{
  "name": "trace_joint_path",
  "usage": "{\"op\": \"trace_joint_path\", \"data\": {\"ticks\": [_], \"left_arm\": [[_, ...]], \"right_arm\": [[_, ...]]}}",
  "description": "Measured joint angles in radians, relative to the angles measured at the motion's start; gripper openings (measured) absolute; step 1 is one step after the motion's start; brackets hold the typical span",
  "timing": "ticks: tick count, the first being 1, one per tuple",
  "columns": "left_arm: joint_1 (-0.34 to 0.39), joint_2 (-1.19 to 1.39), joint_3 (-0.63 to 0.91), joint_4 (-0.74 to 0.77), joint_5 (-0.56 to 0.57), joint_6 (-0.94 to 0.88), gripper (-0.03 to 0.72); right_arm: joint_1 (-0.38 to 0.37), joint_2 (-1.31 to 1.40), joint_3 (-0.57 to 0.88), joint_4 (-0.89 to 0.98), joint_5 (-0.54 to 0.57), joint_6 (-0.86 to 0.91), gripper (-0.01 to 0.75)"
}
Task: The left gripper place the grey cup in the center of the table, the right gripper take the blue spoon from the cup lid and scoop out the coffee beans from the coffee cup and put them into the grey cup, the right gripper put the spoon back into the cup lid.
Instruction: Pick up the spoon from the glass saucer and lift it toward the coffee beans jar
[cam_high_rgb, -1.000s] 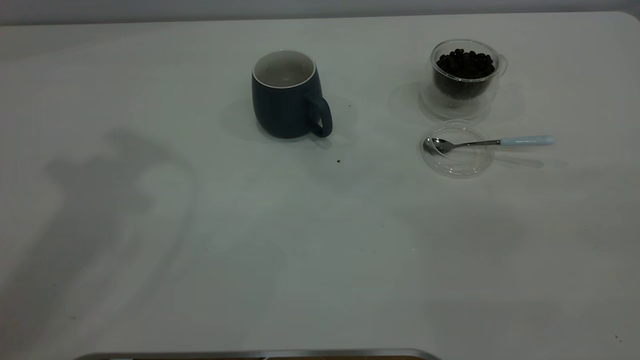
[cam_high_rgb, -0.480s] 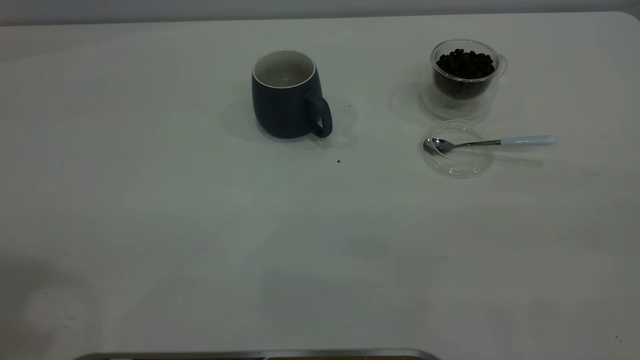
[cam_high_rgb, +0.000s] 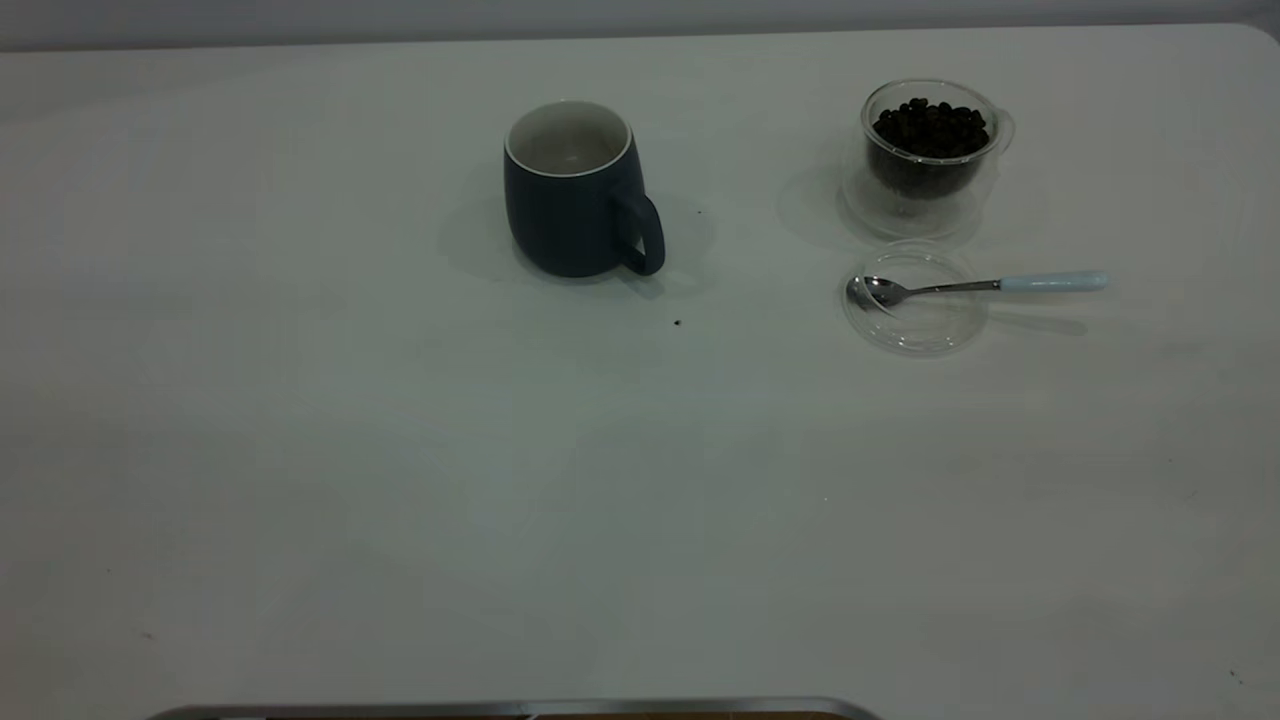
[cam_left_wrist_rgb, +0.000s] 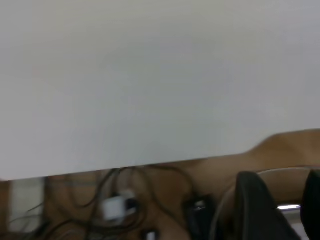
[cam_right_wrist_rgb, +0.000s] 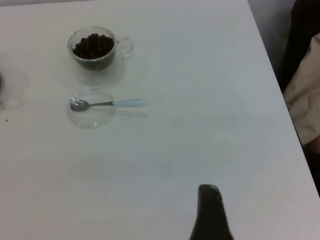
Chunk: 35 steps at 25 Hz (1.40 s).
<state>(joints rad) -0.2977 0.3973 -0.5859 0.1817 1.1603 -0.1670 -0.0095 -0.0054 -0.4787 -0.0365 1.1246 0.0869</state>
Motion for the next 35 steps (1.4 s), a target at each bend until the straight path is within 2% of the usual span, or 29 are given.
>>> {"op": "trace_joint_path", "data": {"ticks": [5, 9, 17, 21, 24, 29, 35], "left_arm": [[0.0, -0.171, 0.091, -0.134, -0.027, 0.103, 0.292], [0.0, -0.25, 0.099, -0.182, -0.028, 0.177, 0.292], [-0.001, -0.288, 0.1, -0.283, -0.028, 0.19, 0.292], [-0.001, -0.288, 0.1, -0.288, -0.028, 0.193, 0.293], [-0.001, -0.288, 0.1, -0.286, -0.028, 0.193, 0.331], [-0.001, -0.288, 0.1, -0.286, -0.028, 0.196, 0.468], [-0.001, -0.288, 0.1, -0.286, -0.028, 0.199, 0.499]], "right_arm": [[0.0, 0.0, 0.0, 0.0, 0.0, 0.0, 0.591], [0.0, 0.0, 0.0, 0.0, 0.0, 0.0, 0.591], [0.0, 0.0, 0.0, 0.0, 0.0, 0.0, 0.575], [0.0, 0.0, 0.0, 0.0, 0.0, 0.0, 0.555], [0.0, 0.0, 0.0, 0.0, 0.0, 0.0, 0.537], [0.0, 0.0, 0.0, 0.0, 0.0, 0.0, 0.506], [0.0, 0.0, 0.0, 0.0, 0.0, 0.0, 0.465]]}}
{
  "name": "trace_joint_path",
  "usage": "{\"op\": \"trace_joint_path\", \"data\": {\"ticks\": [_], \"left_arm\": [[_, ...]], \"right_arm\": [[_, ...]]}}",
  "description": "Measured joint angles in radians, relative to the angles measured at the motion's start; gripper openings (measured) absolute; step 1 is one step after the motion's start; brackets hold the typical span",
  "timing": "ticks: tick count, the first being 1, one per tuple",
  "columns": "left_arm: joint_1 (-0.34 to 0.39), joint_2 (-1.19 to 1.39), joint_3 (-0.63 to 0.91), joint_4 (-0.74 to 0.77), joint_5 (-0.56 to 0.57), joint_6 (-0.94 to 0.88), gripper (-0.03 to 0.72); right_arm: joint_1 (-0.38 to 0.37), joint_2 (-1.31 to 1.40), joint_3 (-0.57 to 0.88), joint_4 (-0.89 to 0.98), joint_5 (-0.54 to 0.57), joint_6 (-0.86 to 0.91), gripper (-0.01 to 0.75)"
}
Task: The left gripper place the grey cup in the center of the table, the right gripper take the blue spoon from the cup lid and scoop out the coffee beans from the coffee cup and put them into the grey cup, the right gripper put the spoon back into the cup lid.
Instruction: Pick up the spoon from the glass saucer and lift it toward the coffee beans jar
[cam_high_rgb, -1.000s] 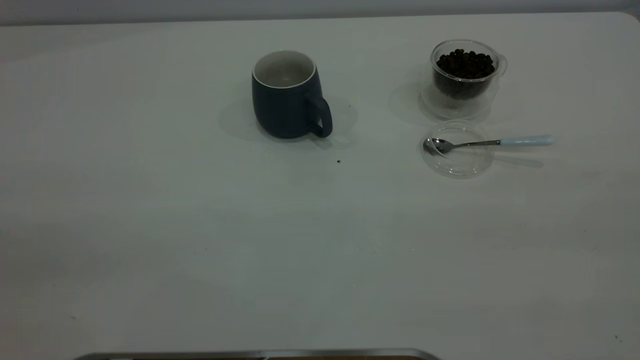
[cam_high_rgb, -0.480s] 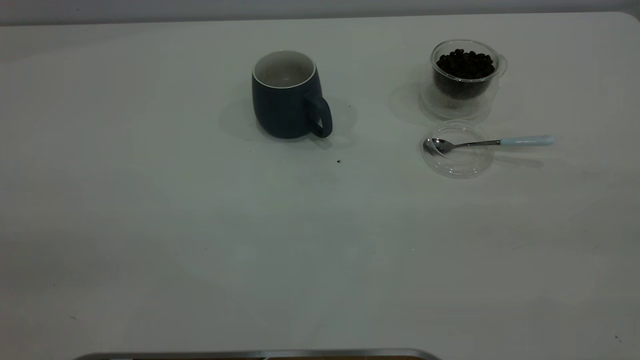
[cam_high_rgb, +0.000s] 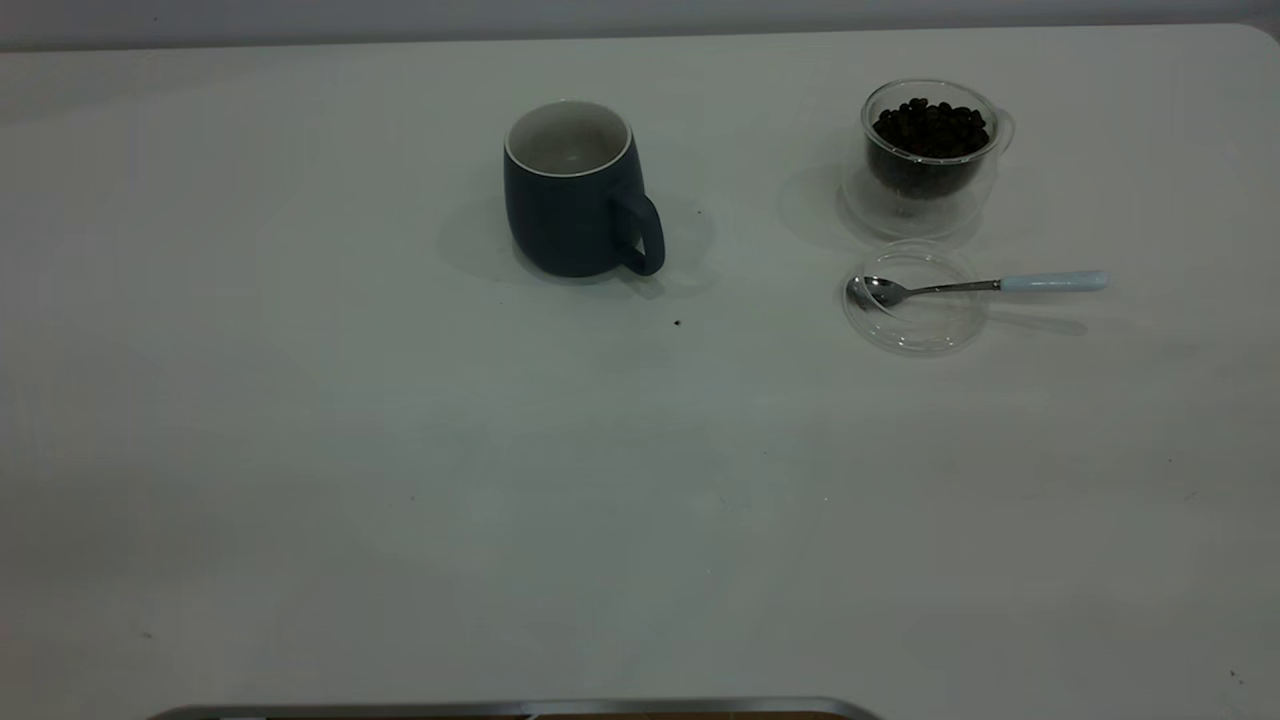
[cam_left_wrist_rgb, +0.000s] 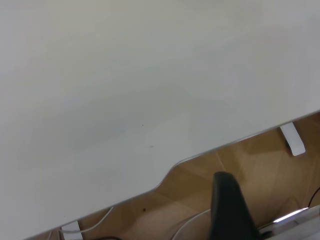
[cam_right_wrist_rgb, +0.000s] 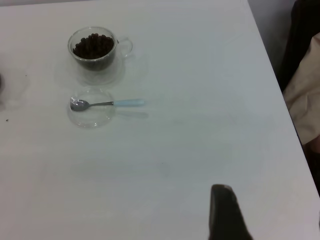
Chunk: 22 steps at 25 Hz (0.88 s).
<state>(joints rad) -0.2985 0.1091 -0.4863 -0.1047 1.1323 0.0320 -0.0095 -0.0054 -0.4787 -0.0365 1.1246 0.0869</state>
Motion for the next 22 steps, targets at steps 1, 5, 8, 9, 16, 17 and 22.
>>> {"op": "trace_joint_path", "data": {"ticks": [1, 5, 8, 9, 16, 17, 22], "left_arm": [[0.004, 0.0, 0.0, 0.0, 0.0, 0.0, 0.499], [0.089, 0.0, 0.0, -0.002, 0.0, 0.0, 0.499], [0.195, -0.004, 0.0, -0.003, 0.0, 0.0, 0.499], [0.23, -0.014, 0.001, -0.003, 0.0, 0.0, 0.499], [0.362, -0.127, 0.001, -0.003, 0.004, 0.0, 0.499], [0.363, -0.127, 0.001, -0.003, 0.004, 0.0, 0.499], [0.363, -0.127, 0.001, -0.003, 0.004, 0.0, 0.499]], "right_arm": [[0.0, 0.0, 0.0, 0.0, 0.0, 0.0, 0.458], [0.0, 0.0, 0.0, 0.0, 0.0, 0.0, 0.428], [0.0, 0.0, 0.0, 0.0, 0.0, 0.0, 0.407], [0.0, 0.0, 0.0, 0.0, 0.0, 0.0, 0.399], [0.0, 0.0, 0.0, 0.0, 0.0, 0.0, 0.345], [0.0, 0.0, 0.0, 0.0, 0.0, 0.0, 0.337], [0.0, 0.0, 0.0, 0.0, 0.0, 0.0, 0.293]]}}
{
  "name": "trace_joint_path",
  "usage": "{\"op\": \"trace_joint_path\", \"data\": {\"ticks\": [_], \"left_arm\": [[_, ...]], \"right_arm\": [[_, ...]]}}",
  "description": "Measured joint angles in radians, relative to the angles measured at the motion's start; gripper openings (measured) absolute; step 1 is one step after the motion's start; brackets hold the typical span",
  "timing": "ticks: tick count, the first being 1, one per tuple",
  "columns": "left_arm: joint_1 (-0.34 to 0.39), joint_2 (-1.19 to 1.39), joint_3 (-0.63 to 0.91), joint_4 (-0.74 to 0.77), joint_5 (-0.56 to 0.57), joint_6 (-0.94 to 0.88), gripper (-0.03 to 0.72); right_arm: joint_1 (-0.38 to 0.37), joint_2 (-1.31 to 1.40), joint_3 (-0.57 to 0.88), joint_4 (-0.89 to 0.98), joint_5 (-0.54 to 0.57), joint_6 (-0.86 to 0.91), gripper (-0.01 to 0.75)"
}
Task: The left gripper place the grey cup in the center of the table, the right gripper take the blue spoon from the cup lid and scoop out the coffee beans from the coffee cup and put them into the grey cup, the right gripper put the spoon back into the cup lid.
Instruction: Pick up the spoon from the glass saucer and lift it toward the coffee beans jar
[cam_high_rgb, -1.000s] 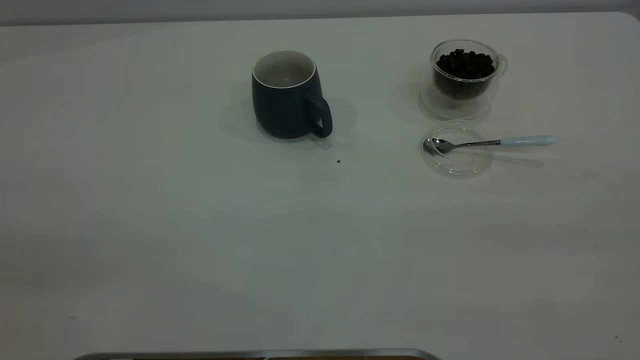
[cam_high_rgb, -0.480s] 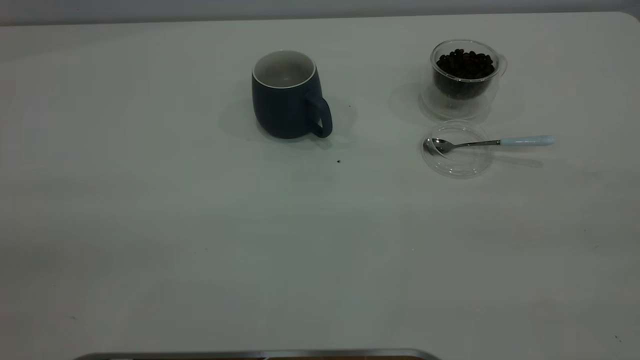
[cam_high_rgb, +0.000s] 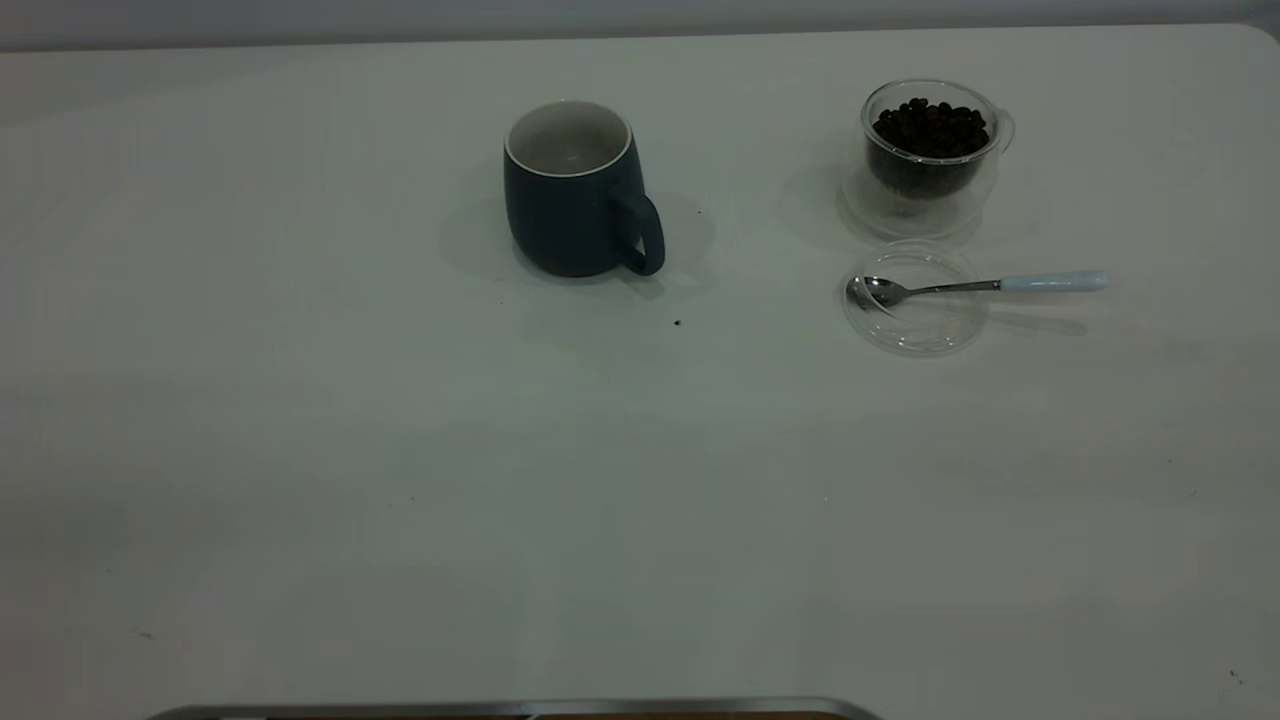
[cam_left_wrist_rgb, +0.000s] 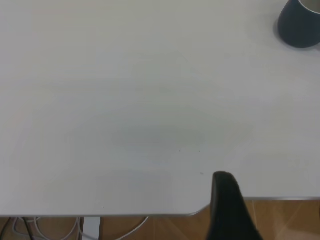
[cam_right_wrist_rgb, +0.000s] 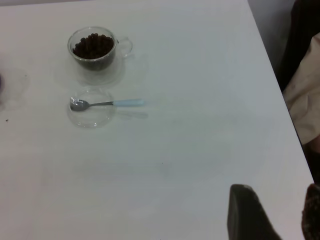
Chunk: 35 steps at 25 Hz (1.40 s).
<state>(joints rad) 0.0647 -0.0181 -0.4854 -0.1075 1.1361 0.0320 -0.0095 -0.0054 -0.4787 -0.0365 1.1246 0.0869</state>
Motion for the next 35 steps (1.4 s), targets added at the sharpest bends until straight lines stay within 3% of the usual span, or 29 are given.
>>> {"op": "trace_joint_path", "data": {"ticks": [7, 13, 15, 19, 21, 24, 28, 35], "left_arm": [[0.0, 0.0, 0.0, 0.0, 0.0, -0.001, 0.499], [0.0, 0.0, 0.0, 0.0, 0.0, -0.001, 0.499], [0.0, 0.0, 0.0, 0.0, 0.0, -0.001, 0.499], [0.0, 0.0, 0.0, 0.0, 0.0, -0.001, 0.499], [0.0, 0.0, 0.0, 0.0, 0.0, -0.001, 0.499], [0.0, 0.0, 0.0, 0.0, 0.0, 0.0, 0.499], [0.0, 0.0, 0.0, 0.0, 0.0, 0.0, 0.499], [0.0, 0.0, 0.0, 0.0, 0.0, 0.0, 0.499]], "right_arm": [[0.0, 0.0, 0.0, 0.0, 0.0, 0.0, 0.24], [0.0, 0.003, 0.0, 0.009, 0.0, -0.002, 0.243], [0.0, 0.02, 0.0, 0.028, -0.001, -0.018, 0.27], [0.0, 0.124, -0.004, 0.119, -0.027, -0.077, 0.403], [0.0, 0.204, -0.007, 0.178, -0.087, -0.097, 0.473], [0.0, 0.374, -0.011, 0.246, -0.205, -0.153, 0.518], [0.0, 0.626, -0.011, 0.349, -0.386, -0.27, 0.527], [0.0, 1.081, -0.024, 0.702, -0.62, -0.675, 0.527]]}}
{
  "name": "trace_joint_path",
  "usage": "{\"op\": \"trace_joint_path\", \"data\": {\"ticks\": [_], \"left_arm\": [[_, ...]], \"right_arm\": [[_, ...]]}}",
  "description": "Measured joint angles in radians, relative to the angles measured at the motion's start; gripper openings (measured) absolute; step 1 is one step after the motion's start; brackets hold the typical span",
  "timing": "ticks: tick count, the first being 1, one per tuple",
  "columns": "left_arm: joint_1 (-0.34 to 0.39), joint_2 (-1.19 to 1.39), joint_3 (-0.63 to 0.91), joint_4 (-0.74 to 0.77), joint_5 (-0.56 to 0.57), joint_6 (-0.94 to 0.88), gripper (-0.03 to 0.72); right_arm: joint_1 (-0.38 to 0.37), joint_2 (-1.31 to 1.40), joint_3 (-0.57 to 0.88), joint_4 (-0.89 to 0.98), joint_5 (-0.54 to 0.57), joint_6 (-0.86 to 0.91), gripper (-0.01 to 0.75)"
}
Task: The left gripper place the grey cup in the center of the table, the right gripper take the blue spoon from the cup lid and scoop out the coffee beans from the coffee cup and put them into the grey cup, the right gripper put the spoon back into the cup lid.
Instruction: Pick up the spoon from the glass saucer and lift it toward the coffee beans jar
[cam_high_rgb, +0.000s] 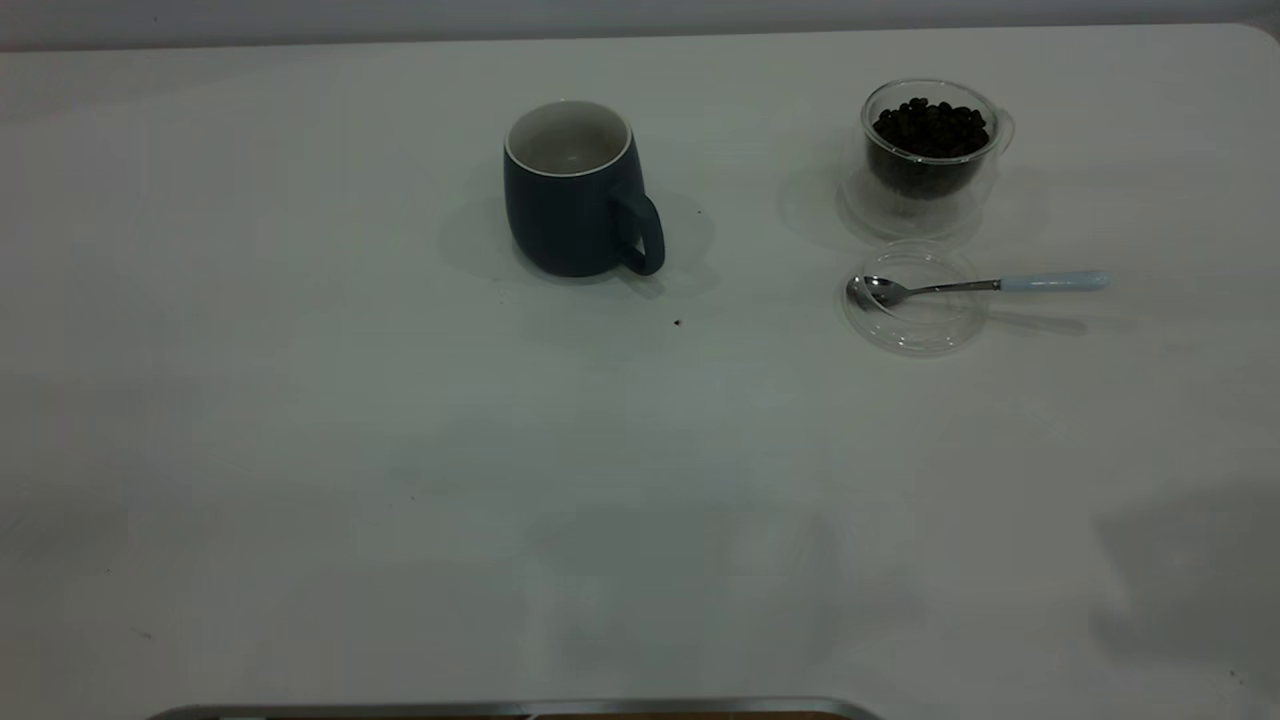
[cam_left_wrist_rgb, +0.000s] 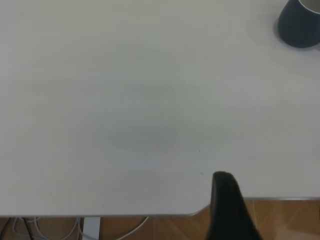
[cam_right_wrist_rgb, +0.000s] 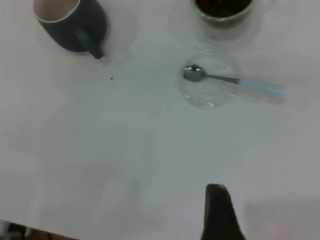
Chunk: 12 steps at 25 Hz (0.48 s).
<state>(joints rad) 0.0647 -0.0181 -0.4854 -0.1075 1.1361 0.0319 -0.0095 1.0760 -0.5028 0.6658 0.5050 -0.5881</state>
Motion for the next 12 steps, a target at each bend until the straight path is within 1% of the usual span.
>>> {"op": "trace_joint_path", "data": {"ticks": [3, 7, 9, 12], "left_arm": [[0.0, 0.0, 0.0, 0.0, 0.0, 0.001, 0.499], [0.0, 0.0, 0.0, 0.0, 0.0, 0.001, 0.499], [0.0, 0.0, 0.0, 0.0, 0.0, 0.001, 0.499], [0.0, 0.0, 0.0, 0.0, 0.0, 0.001, 0.499]], "right_arm": [[0.0, 0.176, -0.054, 0.133, -0.045, -0.142, 0.527], [-0.007, 0.396, -0.15, 0.22, -0.053, -0.256, 0.526], [-0.039, 0.498, -0.212, 0.227, -0.026, -0.278, 0.522], [-0.119, 0.652, -0.309, 0.228, 0.063, -0.315, 0.52]]}}
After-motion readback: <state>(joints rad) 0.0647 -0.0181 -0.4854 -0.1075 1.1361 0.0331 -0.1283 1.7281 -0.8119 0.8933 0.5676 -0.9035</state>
